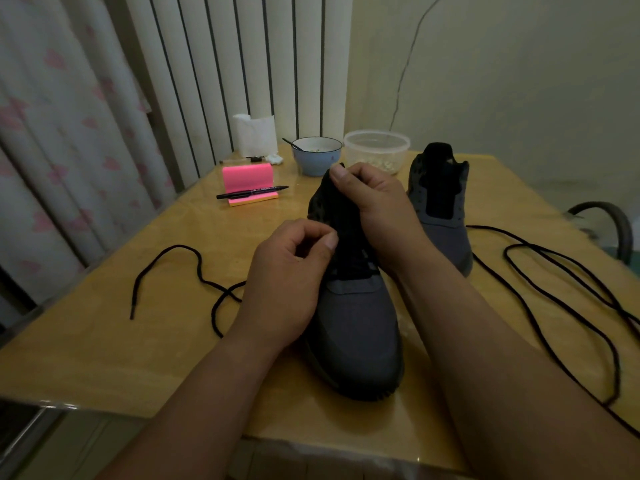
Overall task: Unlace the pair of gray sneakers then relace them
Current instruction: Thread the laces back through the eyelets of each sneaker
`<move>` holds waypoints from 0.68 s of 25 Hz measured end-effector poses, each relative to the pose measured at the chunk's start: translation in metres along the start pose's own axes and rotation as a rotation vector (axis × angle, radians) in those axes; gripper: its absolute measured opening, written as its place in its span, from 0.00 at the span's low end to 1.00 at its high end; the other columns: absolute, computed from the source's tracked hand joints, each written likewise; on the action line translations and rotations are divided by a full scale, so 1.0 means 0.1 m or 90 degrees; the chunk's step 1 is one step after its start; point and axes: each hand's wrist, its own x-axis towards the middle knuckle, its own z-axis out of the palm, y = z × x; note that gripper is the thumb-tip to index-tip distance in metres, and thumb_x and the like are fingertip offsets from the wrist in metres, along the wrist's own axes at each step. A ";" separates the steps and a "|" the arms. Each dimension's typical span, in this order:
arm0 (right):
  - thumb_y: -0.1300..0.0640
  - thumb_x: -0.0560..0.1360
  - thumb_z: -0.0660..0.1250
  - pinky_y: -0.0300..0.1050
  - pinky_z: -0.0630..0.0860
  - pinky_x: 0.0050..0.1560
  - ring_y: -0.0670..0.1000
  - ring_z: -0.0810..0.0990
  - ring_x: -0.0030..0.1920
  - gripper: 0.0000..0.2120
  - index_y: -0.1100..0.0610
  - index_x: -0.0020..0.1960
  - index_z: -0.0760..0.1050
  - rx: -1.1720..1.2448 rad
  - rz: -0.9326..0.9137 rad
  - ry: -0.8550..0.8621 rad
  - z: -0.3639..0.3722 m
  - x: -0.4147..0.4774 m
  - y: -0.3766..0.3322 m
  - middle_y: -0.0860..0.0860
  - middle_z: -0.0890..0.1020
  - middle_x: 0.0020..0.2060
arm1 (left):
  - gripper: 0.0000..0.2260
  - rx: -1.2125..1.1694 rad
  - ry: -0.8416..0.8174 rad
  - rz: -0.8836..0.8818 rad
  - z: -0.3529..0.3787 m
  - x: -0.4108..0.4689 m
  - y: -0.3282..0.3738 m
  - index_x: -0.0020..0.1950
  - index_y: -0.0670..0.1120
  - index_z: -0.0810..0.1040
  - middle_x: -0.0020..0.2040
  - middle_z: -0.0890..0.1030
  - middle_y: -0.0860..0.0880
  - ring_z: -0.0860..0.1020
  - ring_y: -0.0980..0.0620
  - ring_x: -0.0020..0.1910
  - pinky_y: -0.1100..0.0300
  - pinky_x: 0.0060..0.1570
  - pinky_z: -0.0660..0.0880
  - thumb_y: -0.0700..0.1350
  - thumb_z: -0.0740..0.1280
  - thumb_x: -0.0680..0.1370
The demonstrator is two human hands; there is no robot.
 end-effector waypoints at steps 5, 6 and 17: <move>0.55 0.82 0.69 0.40 0.76 0.38 0.45 0.77 0.36 0.13 0.59 0.41 0.76 -0.072 -0.019 0.029 0.02 0.03 0.07 0.51 0.77 0.34 | 0.04 -0.031 0.044 -0.020 0.09 -0.02 0.00 0.52 0.51 0.86 0.48 0.86 0.52 0.84 0.57 0.49 0.64 0.48 0.80 0.47 0.71 0.82; 0.55 0.83 0.69 0.40 0.76 0.39 0.45 0.78 0.37 0.12 0.59 0.42 0.77 -0.067 -0.015 0.024 0.03 0.02 0.07 0.50 0.78 0.35 | 0.04 -0.062 0.041 -0.042 0.12 -0.02 0.01 0.52 0.49 0.86 0.47 0.87 0.51 0.85 0.55 0.48 0.63 0.47 0.81 0.46 0.72 0.82; 0.54 0.80 0.71 0.30 0.78 0.45 0.39 0.83 0.48 0.07 0.48 0.57 0.81 -0.374 0.035 -0.117 -0.47 -0.59 -0.39 0.44 0.84 0.47 | 0.05 -0.085 0.012 -0.076 0.10 -0.04 -0.04 0.55 0.50 0.84 0.48 0.86 0.53 0.85 0.57 0.49 0.60 0.47 0.82 0.49 0.71 0.82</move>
